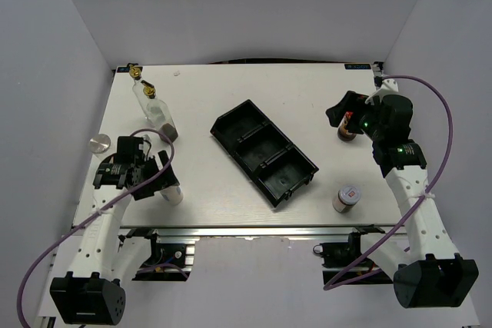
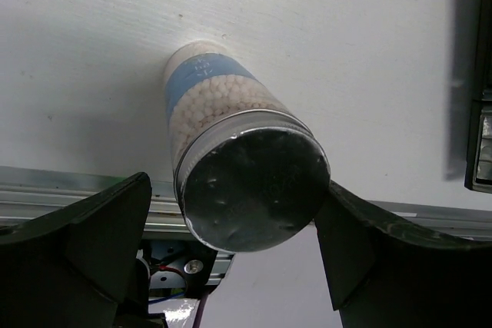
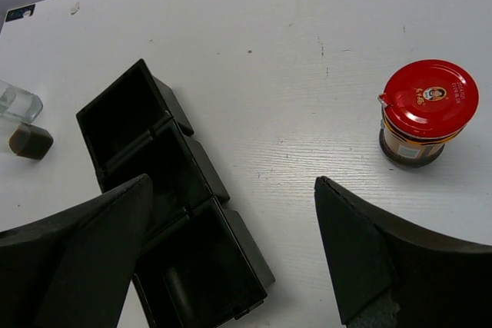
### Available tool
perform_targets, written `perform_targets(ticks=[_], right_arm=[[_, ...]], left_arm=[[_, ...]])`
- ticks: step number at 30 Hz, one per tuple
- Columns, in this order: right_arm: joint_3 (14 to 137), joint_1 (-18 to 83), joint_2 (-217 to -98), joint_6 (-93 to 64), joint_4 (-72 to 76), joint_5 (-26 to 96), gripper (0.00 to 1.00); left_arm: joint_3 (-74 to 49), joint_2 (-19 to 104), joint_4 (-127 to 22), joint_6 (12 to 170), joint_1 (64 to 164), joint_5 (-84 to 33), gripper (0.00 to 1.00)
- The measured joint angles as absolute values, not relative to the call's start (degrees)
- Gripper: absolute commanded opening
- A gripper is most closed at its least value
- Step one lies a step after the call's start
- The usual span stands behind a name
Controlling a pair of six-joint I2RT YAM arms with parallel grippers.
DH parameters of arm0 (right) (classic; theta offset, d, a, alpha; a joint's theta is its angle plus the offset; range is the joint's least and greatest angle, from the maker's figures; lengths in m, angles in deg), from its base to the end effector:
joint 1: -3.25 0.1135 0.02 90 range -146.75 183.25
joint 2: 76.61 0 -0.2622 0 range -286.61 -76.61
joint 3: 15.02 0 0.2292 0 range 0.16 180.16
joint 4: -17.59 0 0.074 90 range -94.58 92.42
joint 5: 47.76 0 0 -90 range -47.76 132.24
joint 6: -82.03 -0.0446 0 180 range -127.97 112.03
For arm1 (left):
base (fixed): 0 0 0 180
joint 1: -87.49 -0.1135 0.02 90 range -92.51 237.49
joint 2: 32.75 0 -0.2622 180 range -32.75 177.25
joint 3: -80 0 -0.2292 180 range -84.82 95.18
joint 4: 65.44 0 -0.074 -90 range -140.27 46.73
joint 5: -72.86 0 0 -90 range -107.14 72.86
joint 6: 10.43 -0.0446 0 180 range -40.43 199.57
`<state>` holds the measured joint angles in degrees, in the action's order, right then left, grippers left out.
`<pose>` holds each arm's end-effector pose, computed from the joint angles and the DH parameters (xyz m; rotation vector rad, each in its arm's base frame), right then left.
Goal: Organize the condiment bottles
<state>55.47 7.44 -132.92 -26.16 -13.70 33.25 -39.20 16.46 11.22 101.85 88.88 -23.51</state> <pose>0.2085 0.0223 0.3531 0.1210 1.8826 0.4151 0.1230 -0.0079 0.2508 -0.4611 2.6865 -0.2720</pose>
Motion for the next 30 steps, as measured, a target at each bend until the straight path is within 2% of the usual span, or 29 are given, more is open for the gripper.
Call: perform_targets(ticks=[7, 11, 12, 14, 15, 18, 24, 30], right_arm=[[55.47, 7.44, -132.92, -25.53, -13.7, 33.55, 0.89], [55.34, 7.44, -132.9, -25.64, -13.74, 35.26, 0.89], [55.31, 7.44, -132.92, -25.73, -13.92, 35.85, 0.89], [55.31, 7.44, -132.92, -25.77, -14.27, 36.53, 0.89], [55.31, 7.44, -132.92, -25.75, -14.31, 36.61, 0.89], [54.77, 7.44, -132.9, -25.75, -14.0, 36.39, 0.89], [50.31, 7.44, -131.7, -25.97, -13.41, 35.41, 0.9], [43.16, 7.44, -124.61, -26.23, -10.73, 36.22, 0.9]], left_arm=[[-39.13, 19.52, 8.73, 101.37, 88.9, -24.03, 0.89], [-39.04, 21.05, 6.81, 101.15, 88.9, -24.78, 0.69], [-38.83, 21.38, 6.61, 101.04, 88.9, -24.82, 0.59], [-38.37, 21.97, 6.24, 100.69, 88.94, -24.84, 0.5], [-38.17, 22.34, 6.0, 100.63, 88.94, -24.93, 0.41], [-37.32, 23.46, 5.74, 100.65, 89.03, -25.41, 0.3], [-31.39, 26.12, 6.2, 102.55, 92.15, -26.22, 0.27], [-15.2, 36.16, 0.82, 107.25, 106.16, -22.15, 0.24]])
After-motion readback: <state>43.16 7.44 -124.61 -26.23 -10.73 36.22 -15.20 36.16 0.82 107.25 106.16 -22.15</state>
